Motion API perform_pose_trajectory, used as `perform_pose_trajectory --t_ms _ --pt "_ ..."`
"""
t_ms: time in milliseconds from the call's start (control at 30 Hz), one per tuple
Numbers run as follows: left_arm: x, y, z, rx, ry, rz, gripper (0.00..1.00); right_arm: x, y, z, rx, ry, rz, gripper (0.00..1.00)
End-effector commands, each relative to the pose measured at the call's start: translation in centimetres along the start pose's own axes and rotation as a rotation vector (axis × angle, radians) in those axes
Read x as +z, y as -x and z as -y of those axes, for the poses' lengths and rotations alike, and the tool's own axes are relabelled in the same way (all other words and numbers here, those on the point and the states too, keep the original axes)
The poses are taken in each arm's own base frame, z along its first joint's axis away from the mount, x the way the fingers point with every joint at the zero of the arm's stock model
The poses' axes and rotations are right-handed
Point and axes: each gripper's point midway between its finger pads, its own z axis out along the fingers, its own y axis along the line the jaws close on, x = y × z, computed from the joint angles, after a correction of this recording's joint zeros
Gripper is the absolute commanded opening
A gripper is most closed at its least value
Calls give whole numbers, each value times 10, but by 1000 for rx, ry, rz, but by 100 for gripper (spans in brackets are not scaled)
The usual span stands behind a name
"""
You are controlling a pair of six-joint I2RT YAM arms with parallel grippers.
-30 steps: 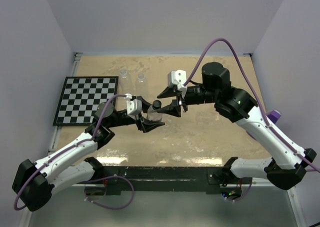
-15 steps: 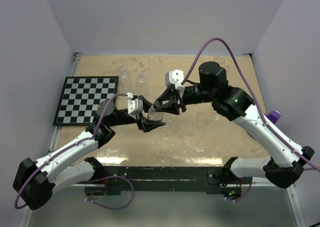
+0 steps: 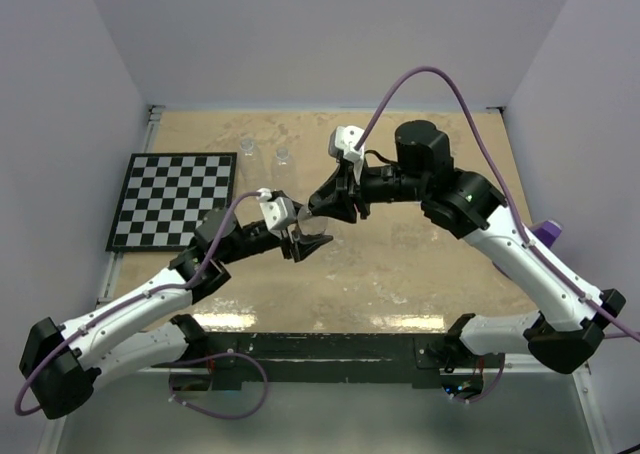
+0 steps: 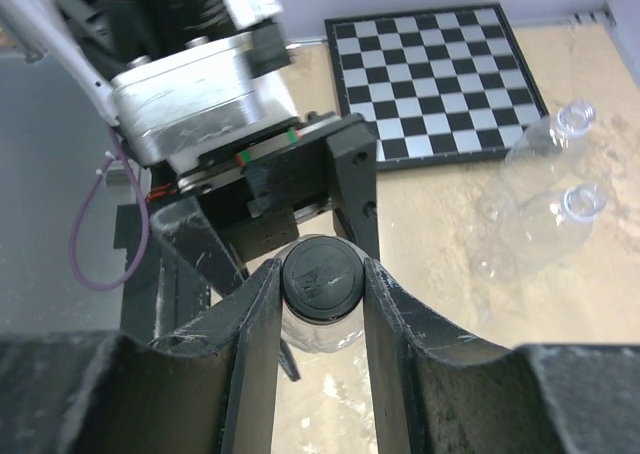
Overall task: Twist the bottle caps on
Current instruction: Screw the bottle cap onto the plastic bottle.
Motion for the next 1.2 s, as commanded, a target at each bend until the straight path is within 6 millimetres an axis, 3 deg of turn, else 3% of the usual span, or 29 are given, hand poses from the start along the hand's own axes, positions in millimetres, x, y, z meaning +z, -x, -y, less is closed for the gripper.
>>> perform_pose_trajectory --t_ms 0,300,667,867,1000,1167 --pt "5 59 -7 145 165 127 0 4 -2 24 125 -145 -10 4" --pt "9 69 -43 55 474 133 0 10 -25 46 314 -380 -45 1" --pt "18 72 -55 -3 694 168 0 29 -44 50 412 -542 -56 0" --pt "17 63 -57 -12 727 152 0 24 -35 54 428 -577 -4 1" --pt "14 53 -55 -9 715 120 0 17 -21 52 412 -566 37 31" --pt "4 35 -60 -40 715 82 0 7 -1 41 387 -514 92 57"
